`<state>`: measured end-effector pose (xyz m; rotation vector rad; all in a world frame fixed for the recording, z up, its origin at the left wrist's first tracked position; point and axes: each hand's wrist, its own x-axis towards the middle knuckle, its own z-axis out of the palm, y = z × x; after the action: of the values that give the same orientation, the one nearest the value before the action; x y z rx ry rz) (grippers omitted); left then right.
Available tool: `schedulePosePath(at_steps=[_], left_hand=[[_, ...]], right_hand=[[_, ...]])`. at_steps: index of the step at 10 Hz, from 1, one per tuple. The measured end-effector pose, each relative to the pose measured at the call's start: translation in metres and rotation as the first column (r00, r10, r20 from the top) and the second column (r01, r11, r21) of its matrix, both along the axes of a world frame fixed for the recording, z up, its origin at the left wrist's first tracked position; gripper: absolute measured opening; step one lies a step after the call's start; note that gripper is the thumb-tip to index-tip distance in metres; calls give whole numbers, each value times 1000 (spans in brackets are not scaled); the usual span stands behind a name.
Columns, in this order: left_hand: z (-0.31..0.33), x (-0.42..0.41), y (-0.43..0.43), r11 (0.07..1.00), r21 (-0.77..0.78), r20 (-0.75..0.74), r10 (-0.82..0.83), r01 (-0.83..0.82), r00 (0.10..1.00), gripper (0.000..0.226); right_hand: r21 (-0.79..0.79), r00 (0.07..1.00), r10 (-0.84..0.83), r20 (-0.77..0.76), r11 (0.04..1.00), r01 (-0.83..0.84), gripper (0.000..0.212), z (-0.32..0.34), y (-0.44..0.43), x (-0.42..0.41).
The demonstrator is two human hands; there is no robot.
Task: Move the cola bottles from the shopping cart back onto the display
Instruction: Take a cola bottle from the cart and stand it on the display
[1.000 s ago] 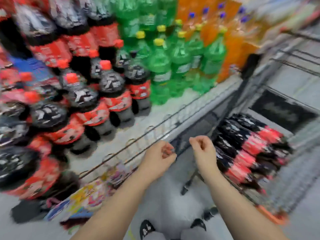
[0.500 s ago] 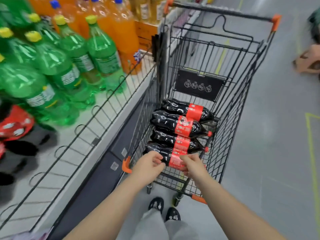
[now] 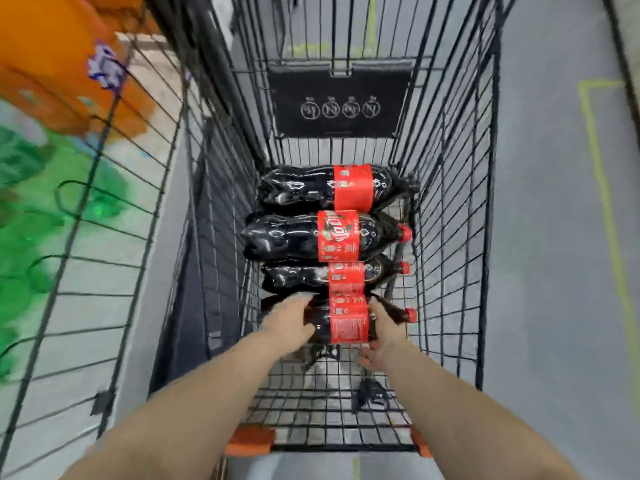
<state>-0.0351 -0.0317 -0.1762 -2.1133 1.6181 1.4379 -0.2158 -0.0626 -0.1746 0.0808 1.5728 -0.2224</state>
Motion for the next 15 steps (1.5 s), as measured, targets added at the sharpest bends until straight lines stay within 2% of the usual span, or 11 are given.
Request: schedulePosePath(at_steps=[1, 2, 4, 6, 7, 8, 9, 10, 11, 13, 15], left_hand=[[-30, 5, -11, 985, 74, 85, -163, 157, 983, 75], [-47, 1, -14, 955, 98, 196, -293, 279, 936, 81], [-55, -8, -16, 972, 41, 205, -236, 233, 950, 93], [-51, -12, -21, 981, 39, 108, -195, 191, 975, 131], [-33, -10, -24, 992, 8, 134, -124, 124, 983, 133], [-11, -14, -13, 987, -130, 112, 106, -91, 988, 117], [7, -19, 5, 926, -194, 17, 334, -325, 942, 105], [25, -28, 24, 840, -265, -150, 449, -473, 881, 106], [66, -47, 23, 766, -172, -492, 478, -620, 728, 58], [141, -73, 69, 514, -463, -470, 549, -722, 692, 92], [220, -75, 135, 381, -511, -611, 470, -771, 637, 87]], right_hand=[[61, 992, -121, 47, 991, 118, 68, -32, -7, 9], [105, 981, -194, 20, 976, 191, 63, -47, -14, 7], [33, 955, -275, -108, 960, 280, 83, -56, -8, 1], [-310, 952, -276, -133, 924, 225, 77, -30, 3, 7], [-495, 968, -143, -205, 869, 23, 82, -9, 1, 14], [-619, 916, 112, -385, 705, -346, 81, 21, -6, 22], [-660, 762, 340, -551, 383, -647, 83, 66, -10, 27], [-657, 618, 433, -656, 77, -750, 93, 110, -9, 22], [-616, 516, 437, -737, -117, -779, 96, 153, -6, 10], [-651, 540, 371, -755, -327, -686, 95, 230, 16, -17], [-631, 504, 388, -772, -570, -527, 102, 299, 66, -20]])
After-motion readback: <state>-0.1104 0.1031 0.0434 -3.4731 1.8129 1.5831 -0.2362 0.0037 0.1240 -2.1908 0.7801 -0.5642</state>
